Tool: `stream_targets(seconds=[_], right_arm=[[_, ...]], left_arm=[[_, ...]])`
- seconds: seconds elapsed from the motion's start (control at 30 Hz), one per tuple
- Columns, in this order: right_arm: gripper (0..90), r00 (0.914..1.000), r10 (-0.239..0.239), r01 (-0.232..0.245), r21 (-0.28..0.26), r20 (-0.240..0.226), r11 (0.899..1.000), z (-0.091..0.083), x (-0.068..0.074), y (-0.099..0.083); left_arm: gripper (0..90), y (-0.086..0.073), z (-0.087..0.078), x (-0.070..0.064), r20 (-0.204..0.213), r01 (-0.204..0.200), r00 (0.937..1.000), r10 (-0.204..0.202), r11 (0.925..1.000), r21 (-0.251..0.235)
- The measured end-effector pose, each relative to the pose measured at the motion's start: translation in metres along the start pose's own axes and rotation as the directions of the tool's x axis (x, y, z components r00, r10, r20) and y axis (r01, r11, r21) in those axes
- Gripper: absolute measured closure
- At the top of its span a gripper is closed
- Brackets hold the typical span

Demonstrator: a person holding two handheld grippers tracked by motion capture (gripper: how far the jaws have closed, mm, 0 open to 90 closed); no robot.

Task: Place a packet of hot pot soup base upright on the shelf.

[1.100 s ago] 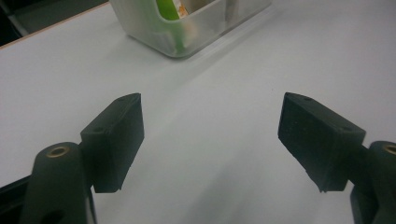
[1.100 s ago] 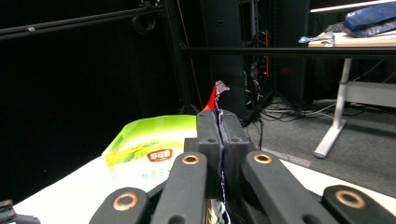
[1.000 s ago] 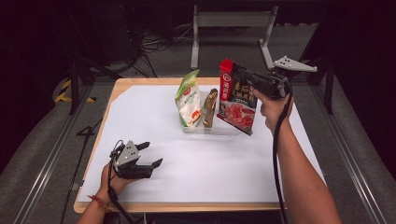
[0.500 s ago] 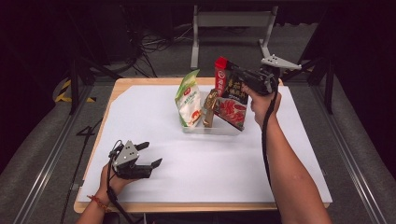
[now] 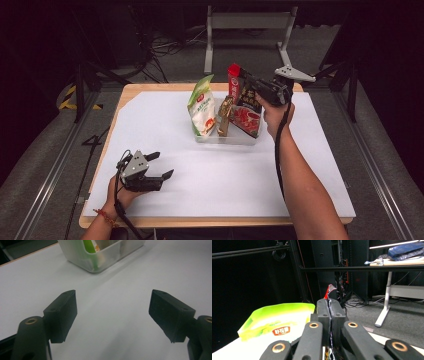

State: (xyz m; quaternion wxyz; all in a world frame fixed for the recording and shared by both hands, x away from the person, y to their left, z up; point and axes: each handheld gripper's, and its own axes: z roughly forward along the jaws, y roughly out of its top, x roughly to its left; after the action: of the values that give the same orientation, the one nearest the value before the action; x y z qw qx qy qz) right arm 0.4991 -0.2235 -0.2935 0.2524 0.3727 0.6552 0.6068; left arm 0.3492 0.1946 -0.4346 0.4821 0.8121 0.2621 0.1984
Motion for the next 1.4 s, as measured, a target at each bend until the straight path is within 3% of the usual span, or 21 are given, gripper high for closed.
stream_targets(seconds=[0.37, 0.77, 0.97, 1.4], right_arm=[[88.4, 0.9999, -0.006, 0.006, 0.001, -0.012, 1.0, -0.006, -0.004, -0.021], [87.1, 0.9996, -0.027, 0.027, 0.01, 0.0, 1.0, -0.016, -0.002, -0.027], [86.6, 0.9999, -0.015, 0.015, 0.008, 0.008, 1.0, -0.019, -0.006, -0.029], [83.1, 0.9966, -0.077, 0.075, 0.055, 0.029, 0.996, -0.024, -0.007, -0.029]], left_arm=[[23.5, 0.0, 0.0, 0.0, 0.001, -0.002, 1.0, 0.002, 1.0, 0.004], [23.4, -0.001, 0.001, 0.0, 0.007, -0.004, 1.0, 0.004, 0.9999, 0.016], [23.4, -0.001, 0.001, 0.0, 0.004, 0.0, 1.0, 0.0, 0.9999, 0.012], [23.2, 0.0, 0.002, 0.0, 0.003, -0.009, 1.0, 0.009, 0.9997, 0.022]])
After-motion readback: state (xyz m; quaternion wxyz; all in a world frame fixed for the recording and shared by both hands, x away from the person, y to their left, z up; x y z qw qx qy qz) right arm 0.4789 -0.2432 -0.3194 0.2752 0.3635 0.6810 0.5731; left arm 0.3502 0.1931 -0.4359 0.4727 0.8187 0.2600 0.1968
